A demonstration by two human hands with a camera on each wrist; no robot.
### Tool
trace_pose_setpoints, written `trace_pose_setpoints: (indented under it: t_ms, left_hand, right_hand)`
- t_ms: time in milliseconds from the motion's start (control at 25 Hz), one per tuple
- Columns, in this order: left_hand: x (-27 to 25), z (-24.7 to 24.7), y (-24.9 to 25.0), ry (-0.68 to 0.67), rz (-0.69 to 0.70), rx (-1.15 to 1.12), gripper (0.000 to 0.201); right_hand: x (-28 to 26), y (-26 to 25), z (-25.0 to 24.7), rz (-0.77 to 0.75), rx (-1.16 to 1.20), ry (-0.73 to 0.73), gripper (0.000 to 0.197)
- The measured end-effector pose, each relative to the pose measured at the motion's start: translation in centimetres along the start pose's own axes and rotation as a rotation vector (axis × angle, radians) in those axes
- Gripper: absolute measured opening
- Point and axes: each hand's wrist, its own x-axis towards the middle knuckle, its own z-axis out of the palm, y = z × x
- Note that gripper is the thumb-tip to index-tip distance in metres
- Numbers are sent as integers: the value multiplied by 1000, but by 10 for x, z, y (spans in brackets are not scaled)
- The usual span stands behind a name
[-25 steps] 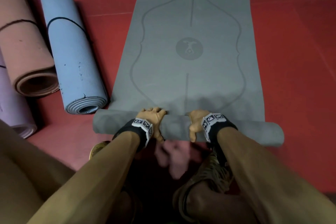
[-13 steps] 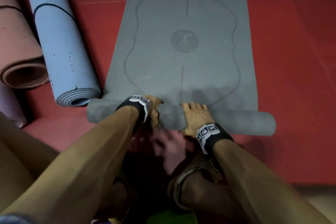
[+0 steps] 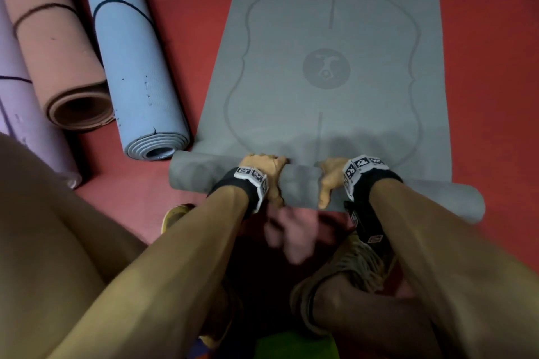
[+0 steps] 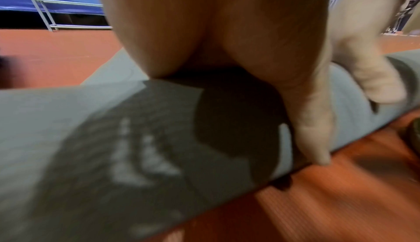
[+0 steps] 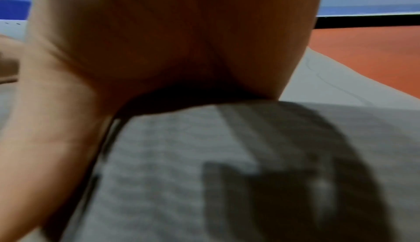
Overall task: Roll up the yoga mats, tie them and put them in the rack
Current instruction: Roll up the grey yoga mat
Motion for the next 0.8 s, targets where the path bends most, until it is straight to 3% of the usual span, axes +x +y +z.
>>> trace_pose_setpoints:
  t_ms: [120, 280, 440, 520, 640, 720, 800]
  left_hand:
    - [9, -15, -3, -97, -19, -58, 69]
    - [31, -14, -21, -231, 46, -252, 74]
    - [46, 1, -15, -389, 84, -249, 42]
    - [34, -8, -17, -334, 62, -298, 60]
    - [6, -5, -8, -82, 90, -168, 104]
    - [-9, 1, -2, -17, 81, -42, 110]
    - [-11, 4, -2, -26, 85, -51, 107]
  right_hand:
    - [-9, 4, 13, 18, -9, 111, 87]
    - [-27, 4, 43, -53, -285, 371, 103]
    - [-28, -5, 36, 11, -250, 330, 100]
    - [-24, -9, 20, 56, -192, 226, 97]
    - [-18, -8, 4, 33, -44, 28, 81]
    - [-18, -8, 1, 9, 40, -61, 69]
    - [-15, -4, 6, 13, 79, -50, 66]
